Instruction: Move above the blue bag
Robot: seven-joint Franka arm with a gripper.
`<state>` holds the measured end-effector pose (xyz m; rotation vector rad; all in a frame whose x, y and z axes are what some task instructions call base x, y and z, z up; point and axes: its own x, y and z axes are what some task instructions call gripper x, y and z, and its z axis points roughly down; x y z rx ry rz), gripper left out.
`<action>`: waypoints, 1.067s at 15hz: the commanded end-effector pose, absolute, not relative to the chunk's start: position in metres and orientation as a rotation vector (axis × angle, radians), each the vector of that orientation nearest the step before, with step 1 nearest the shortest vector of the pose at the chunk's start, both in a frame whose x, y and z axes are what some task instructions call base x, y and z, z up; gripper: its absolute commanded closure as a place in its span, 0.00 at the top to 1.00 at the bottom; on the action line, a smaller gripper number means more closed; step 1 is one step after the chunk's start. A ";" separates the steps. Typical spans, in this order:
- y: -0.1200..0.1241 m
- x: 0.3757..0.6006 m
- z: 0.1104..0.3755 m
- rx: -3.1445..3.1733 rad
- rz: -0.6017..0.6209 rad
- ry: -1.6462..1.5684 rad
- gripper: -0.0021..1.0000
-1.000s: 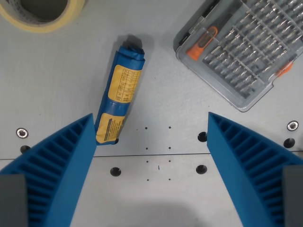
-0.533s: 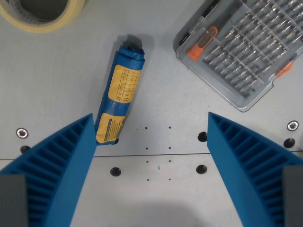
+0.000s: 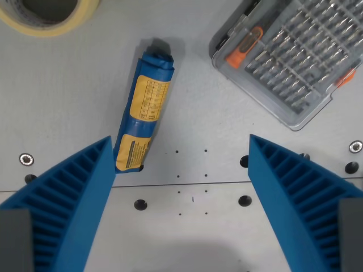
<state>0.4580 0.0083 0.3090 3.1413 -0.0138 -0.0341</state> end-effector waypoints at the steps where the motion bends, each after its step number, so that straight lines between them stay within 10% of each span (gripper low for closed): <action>1: 0.014 0.454 0.299 3.136 0.055 -0.141 1.00; 16: 0.034 0.435 0.231 3.121 0.066 -0.446 1.00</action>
